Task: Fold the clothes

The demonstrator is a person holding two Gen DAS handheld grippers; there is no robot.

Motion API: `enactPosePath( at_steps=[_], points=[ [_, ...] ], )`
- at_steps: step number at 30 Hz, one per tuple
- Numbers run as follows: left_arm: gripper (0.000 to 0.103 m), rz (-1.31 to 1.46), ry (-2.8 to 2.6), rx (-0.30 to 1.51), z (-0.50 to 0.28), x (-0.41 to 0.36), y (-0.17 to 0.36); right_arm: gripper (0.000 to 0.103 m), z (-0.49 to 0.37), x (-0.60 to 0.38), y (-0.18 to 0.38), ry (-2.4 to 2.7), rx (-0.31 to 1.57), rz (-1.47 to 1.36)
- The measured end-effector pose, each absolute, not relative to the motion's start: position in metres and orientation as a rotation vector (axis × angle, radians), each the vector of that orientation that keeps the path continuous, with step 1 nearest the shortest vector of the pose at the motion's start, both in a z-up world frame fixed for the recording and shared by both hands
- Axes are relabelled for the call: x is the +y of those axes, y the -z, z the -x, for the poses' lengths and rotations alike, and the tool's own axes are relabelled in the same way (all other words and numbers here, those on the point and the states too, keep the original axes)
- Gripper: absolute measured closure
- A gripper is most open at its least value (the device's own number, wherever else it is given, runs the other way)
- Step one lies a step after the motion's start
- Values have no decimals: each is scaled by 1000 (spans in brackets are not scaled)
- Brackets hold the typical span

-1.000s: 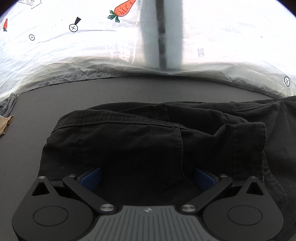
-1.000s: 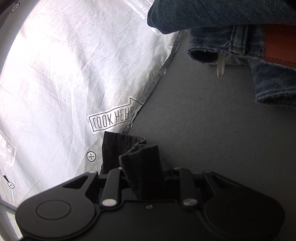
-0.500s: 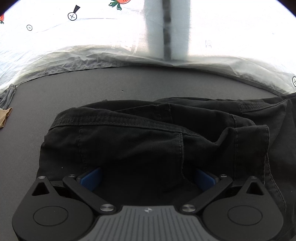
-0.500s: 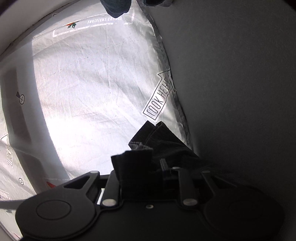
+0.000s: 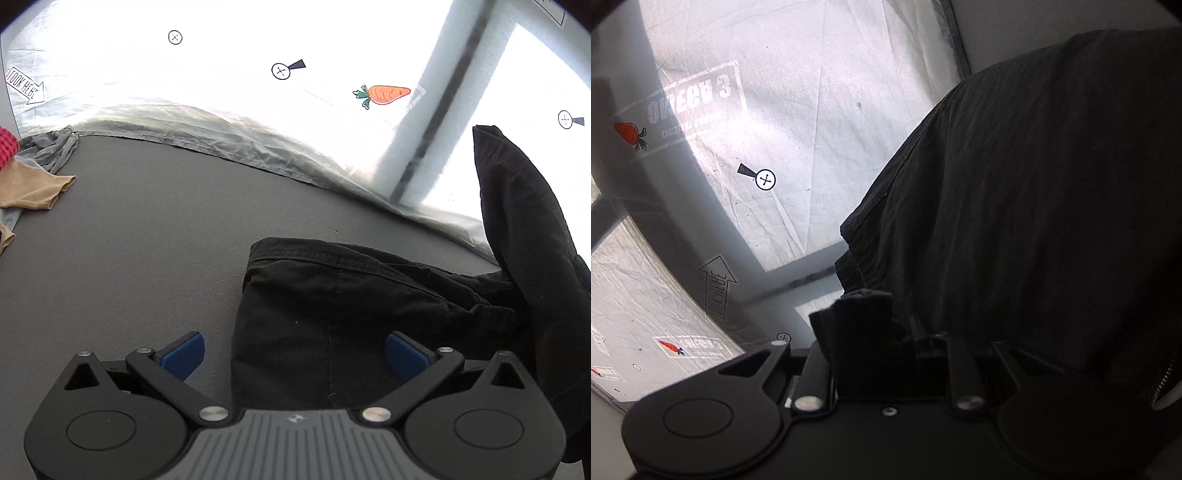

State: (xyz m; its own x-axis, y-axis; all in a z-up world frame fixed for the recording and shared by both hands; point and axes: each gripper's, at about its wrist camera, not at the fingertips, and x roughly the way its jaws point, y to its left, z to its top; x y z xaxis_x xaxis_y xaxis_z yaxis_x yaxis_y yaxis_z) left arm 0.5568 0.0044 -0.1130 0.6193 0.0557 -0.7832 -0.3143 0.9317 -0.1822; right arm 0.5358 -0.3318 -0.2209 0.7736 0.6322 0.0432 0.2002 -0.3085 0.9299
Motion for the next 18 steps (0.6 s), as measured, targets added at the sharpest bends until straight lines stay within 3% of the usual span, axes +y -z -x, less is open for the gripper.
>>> enactPosePath(
  at_steps=[5,12,13,15,16,18],
  points=[
    [0,360,-245,864,-518,65,107,80,-521,-251,229,-550,793,-1823],
    [0,397,-279,896,-503,112,129,80,-494,-193,249,-424,1020,-1479],
    [0,417,-269,881,-502,115,129,78,-495,-194,245,-415,1027,-1482],
    [0,455,-261,856,-502,120,129,65,-497,-193,231,-416,1034,-1441],
    [0,471,-260,849,-503,121,129,52,-497,-192,223,-423,1033,-1418],
    [0,501,-257,837,-503,121,131,49,-495,-188,214,-437,1030,-1401]
  ],
)
